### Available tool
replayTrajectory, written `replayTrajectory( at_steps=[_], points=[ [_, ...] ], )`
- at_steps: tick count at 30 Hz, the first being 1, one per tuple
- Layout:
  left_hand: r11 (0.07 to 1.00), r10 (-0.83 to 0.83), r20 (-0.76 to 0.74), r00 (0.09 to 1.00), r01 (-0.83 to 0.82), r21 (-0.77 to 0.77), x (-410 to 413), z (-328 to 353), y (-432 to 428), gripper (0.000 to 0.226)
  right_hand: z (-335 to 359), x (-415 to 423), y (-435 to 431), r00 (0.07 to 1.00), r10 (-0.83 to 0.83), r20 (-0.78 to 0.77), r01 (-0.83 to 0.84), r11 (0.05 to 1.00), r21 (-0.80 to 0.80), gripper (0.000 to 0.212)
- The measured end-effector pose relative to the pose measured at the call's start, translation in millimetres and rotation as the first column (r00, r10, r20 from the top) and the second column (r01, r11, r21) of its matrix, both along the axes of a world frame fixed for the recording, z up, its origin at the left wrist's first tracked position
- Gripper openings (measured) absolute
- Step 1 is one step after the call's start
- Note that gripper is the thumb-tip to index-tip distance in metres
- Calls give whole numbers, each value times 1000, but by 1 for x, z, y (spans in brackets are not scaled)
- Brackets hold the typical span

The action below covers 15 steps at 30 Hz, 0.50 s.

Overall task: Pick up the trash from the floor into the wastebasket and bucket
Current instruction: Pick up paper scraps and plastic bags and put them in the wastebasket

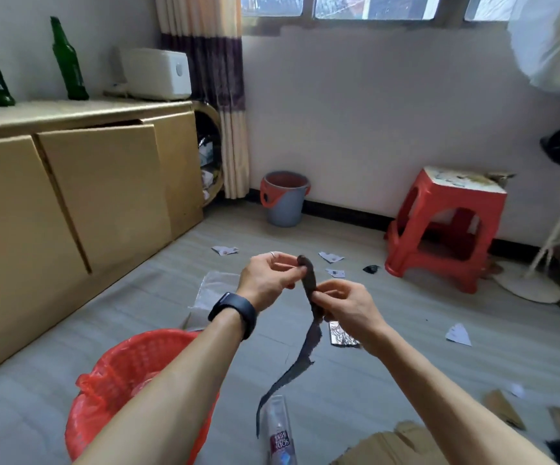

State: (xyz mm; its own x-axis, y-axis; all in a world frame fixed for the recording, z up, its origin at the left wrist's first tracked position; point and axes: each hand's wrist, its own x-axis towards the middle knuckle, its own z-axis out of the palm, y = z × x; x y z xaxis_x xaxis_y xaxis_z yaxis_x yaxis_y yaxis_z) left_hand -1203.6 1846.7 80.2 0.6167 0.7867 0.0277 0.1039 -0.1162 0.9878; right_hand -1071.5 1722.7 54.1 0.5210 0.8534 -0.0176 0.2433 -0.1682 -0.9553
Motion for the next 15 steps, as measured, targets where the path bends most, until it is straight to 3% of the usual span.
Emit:
replayTrajectory(
  at_steps=[3,7,13,15],
  points=[
    [996,-31,-15,999,29,-82,14,-10,-15,22,0,15,-18,994,-80,-79,80,997,-1,6],
    [975,-157,-74,985,142,-172,25,-19,-26,33,0,22,-34,992,-72,-105,68,997,-35,4],
    [990,-132,-15,991,131,-54,27,-20,-34,9,-4,27,-41,965,-44,-258,34,998,-45,15],
    [988,-153,-7,988,153,-34,28,-21,-37,12,-3,28,-41,941,-63,-333,56,998,-31,17]
  ],
)
